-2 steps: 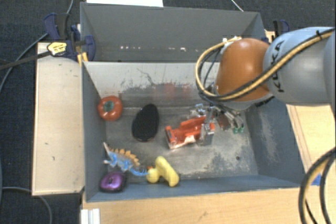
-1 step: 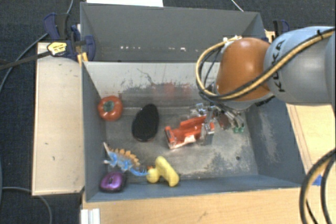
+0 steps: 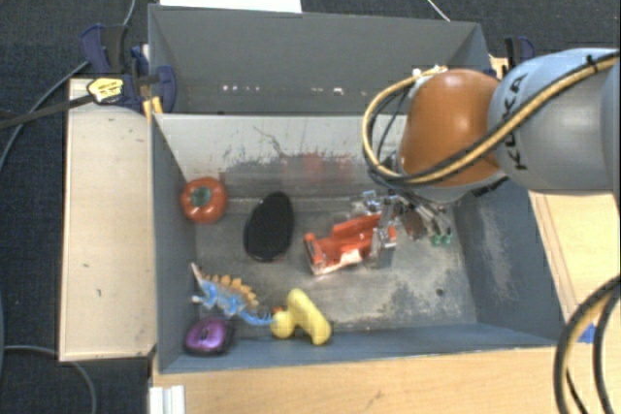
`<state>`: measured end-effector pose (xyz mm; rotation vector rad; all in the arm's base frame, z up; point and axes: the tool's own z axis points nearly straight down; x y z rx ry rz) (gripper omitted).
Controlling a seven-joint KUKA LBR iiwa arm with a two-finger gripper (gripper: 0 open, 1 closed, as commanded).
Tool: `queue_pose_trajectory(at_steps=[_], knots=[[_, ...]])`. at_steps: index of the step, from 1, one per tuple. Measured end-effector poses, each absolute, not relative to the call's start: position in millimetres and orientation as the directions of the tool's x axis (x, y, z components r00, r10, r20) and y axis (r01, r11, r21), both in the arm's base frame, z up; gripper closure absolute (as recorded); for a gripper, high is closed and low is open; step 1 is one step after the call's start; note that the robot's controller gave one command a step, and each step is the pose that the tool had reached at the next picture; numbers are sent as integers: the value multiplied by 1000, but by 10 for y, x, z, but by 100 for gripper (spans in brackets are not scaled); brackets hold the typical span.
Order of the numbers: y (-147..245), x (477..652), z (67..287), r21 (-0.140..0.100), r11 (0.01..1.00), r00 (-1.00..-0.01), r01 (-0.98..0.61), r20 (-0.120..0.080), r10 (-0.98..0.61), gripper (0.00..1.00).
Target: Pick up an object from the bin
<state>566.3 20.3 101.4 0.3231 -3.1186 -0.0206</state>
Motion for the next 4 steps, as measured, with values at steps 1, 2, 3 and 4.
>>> queue_pose_trajectory(at_steps=[1,2,3,4], knots=[[202,5645,1066,15,979,-979,-204,11,-205,100],[200,5637,1243,15,979,-979,-203,14,-203,100],[200,5658,1357,13,979,-979,-203,6,-203,100],[200,5658,1433,13,979,-979,-203,6,-203,100]])
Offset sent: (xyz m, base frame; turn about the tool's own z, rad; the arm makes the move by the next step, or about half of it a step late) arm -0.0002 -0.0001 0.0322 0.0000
